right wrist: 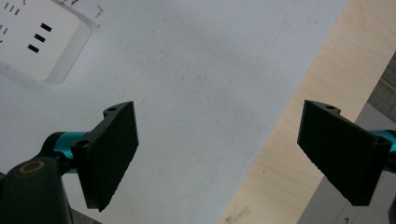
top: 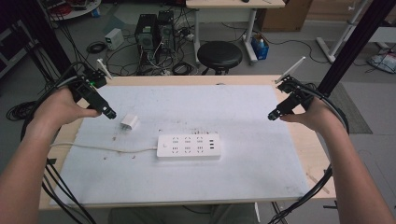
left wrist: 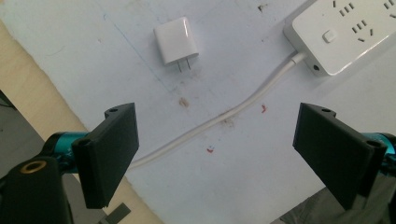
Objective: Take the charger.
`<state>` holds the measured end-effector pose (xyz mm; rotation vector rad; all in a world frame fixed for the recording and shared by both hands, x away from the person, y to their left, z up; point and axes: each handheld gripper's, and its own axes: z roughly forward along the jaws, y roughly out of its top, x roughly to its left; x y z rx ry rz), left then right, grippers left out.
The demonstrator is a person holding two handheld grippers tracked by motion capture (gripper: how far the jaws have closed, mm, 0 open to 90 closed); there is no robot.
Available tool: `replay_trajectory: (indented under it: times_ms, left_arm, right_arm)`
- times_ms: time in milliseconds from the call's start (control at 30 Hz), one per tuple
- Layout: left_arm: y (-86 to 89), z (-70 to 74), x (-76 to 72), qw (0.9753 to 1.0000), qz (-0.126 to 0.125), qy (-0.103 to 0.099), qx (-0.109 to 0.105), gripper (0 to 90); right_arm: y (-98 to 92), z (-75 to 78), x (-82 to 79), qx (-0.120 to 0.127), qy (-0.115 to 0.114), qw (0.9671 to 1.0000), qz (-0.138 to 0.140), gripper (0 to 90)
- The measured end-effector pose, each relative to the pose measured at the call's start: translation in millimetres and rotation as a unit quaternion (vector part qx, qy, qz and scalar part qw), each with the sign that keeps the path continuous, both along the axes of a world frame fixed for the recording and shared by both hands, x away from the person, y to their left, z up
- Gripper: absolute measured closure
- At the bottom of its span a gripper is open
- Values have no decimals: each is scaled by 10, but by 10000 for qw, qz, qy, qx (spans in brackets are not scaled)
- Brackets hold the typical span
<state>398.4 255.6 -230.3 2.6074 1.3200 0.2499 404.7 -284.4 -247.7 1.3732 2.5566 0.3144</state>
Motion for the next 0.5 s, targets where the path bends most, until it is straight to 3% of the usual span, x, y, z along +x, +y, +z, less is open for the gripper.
replay_trajectory:
  times_ms: [500]
  left_arm:
    - [-5,-108,137,9989,419,36,-188,143]
  right_arm:
    - [-16,-39,4,14,-62,10000,-20,119]
